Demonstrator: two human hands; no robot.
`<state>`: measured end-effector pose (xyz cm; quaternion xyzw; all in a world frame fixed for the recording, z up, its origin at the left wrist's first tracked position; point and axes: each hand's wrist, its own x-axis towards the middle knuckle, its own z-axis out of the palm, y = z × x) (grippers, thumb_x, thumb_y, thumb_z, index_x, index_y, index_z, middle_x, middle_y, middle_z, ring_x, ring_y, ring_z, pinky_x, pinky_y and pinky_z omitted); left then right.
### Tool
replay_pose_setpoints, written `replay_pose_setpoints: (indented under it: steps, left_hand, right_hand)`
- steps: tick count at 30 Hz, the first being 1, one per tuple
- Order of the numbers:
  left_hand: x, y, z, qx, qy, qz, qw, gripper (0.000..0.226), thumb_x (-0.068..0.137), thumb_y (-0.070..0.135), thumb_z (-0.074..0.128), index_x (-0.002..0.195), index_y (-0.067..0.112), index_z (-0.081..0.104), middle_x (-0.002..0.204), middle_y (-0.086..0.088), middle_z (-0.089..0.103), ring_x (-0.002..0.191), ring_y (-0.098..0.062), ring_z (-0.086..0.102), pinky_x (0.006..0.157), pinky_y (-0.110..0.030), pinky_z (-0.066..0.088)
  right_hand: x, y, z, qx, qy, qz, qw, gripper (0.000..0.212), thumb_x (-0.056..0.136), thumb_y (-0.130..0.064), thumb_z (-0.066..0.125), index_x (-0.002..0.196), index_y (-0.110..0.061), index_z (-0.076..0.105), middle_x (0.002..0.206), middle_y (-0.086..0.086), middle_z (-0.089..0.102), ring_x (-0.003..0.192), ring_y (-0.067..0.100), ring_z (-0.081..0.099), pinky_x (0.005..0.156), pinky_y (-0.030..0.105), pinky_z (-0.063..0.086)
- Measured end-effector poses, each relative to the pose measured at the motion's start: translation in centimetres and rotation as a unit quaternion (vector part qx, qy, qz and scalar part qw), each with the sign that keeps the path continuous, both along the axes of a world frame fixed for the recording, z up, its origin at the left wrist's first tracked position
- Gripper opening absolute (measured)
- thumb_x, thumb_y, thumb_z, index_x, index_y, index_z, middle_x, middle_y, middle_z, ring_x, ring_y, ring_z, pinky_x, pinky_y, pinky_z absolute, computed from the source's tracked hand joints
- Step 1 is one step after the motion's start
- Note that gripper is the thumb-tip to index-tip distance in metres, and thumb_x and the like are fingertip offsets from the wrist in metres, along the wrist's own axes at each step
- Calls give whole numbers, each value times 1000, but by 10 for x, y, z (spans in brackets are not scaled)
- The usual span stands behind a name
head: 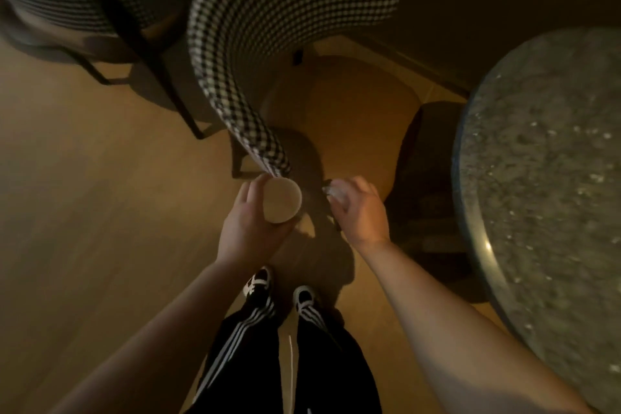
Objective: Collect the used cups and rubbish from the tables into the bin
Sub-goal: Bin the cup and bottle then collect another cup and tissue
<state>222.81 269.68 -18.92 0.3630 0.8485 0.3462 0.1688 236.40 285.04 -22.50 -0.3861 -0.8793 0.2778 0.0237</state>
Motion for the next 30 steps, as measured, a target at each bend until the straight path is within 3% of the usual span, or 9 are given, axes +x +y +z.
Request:
replay_pose_setpoints:
  steps: [3, 7, 12, 16, 21, 24, 30]
  left_hand:
    - [-4, -31, 30, 1, 23, 66, 998, 80, 64, 44, 79, 130, 26, 37, 123, -1, 52, 98, -20, 57, 69, -31, 44]
    - [-18, -79, 49, 9, 47, 169, 984, 80, 65, 42, 80, 131, 24, 39, 122, 0, 52, 99, -20, 56, 70, -31, 44]
    - [-40, -159, 61, 13, 46, 307, 951, 81, 64, 45, 80, 132, 25, 39, 120, 4, 50, 94, -9, 47, 71, -30, 42]
    - [-64, -238, 70, 21, 51, 411, 910, 79, 66, 44, 80, 131, 21, 41, 124, 2, 50, 100, -12, 50, 74, -29, 41]
    - [-109, -347, 66, 35, 59, 528, 846, 79, 66, 36, 82, 131, 13, 44, 126, -6, 51, 109, -22, 52, 82, -29, 40]
    - [-149, -422, 54, 52, 63, 587, 806, 78, 65, 30, 84, 130, 8, 47, 124, -11, 53, 112, -25, 51, 88, -28, 38]
    - [-231, -586, 55, 62, 56, 676, 732, 77, 62, 24, 86, 127, 3, 49, 121, -15, 54, 110, -27, 51, 88, -21, 33]
  right_hand:
    - [-15, -26, 39, -7, 20, 49, 999, 27, 95, -38, 49, 118, -28, 57, 115, -1, 57, 109, 18, 51, 92, 35, 41]
    - [-50, -61, 64, -19, 52, 93, 994, 25, 94, -39, 49, 114, -28, 59, 107, -4, 56, 99, 15, 52, 85, 36, 45]
    - [-110, -114, 76, -28, 69, 184, 980, 26, 89, -33, 55, 114, -27, 61, 110, -2, 57, 102, 16, 53, 86, 32, 46]
    - [-181, -172, 84, -21, 67, 279, 958, 31, 89, -32, 59, 119, -26, 61, 111, -1, 58, 102, 19, 53, 79, 26, 41]
    - [-285, -283, 89, -12, 60, 404, 913, 32, 89, -29, 59, 120, -23, 61, 111, 2, 58, 105, 23, 51, 82, 32, 44]
    - [-351, -367, 83, -13, 66, 466, 882, 30, 89, -31, 57, 119, -25, 60, 110, 0, 58, 103, 21, 51, 77, 29, 41]
    - [-476, -568, 87, -41, 54, 588, 806, 33, 89, -29, 59, 120, -21, 61, 114, 5, 58, 110, 25, 50, 87, 33, 42]
